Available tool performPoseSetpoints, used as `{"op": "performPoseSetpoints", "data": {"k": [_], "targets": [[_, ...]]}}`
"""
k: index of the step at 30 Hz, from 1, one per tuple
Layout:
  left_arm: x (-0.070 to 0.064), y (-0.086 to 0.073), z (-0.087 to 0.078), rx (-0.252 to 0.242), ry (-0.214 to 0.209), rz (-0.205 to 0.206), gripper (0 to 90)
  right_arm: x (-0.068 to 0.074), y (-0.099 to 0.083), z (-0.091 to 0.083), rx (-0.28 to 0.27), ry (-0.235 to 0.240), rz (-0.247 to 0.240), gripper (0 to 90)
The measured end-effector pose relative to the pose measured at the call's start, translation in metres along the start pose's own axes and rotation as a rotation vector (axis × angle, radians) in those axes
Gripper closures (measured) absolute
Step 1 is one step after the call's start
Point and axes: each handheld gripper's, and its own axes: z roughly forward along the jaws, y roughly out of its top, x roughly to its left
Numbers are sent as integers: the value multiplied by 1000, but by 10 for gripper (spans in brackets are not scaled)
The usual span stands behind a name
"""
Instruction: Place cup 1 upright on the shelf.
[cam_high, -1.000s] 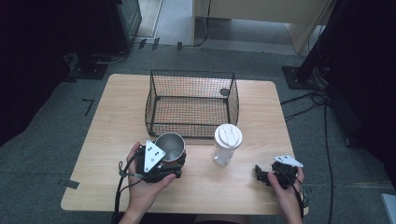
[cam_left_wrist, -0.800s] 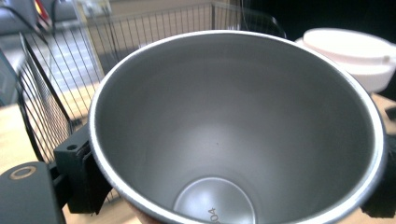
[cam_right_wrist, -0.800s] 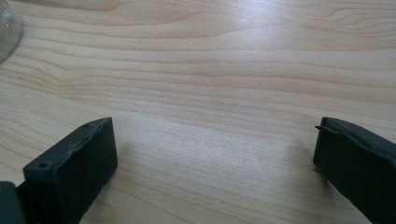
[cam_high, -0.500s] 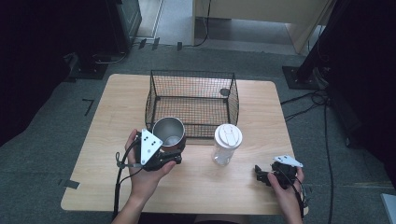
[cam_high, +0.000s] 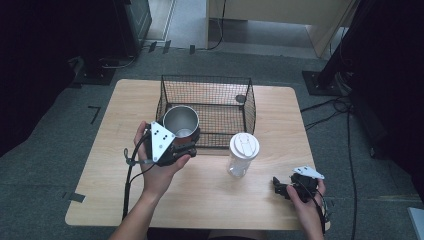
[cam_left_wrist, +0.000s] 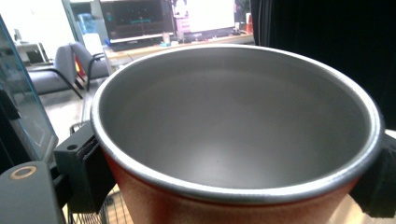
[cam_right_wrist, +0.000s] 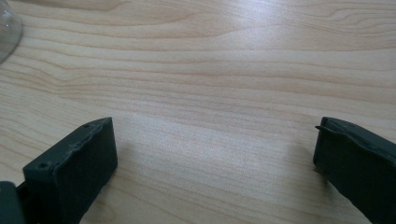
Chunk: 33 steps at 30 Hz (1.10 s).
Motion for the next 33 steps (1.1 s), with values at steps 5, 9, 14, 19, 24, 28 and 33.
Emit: {"op": "performPoseSetpoints", "data": {"k": [5, 9, 14, 19, 24, 28, 33], "targets": [[5, 5, 11, -15, 14, -5, 80, 0, 0, 0, 1, 1, -1, 0], [8, 3, 25, -39, 33, -9, 80, 0, 0, 0, 1, 0, 0, 0], [11, 0, 37, -50, 52, -22, 80, 0, 0, 0, 1, 7, -7, 0], [15, -6, 58, -35, 73, -30, 80, 0, 0, 0, 0, 7, -7, 0], [17, -11, 73, -34, 93, -21, 80, 0, 0, 0, 0, 7, -7, 0], [21, -15, 85, -31, 106, -35, 80, 0, 0, 0, 0, 7, -8, 0], [24, -18, 99, -38, 126, -34, 80, 0, 0, 0, 0, 7, -7, 0]]}}
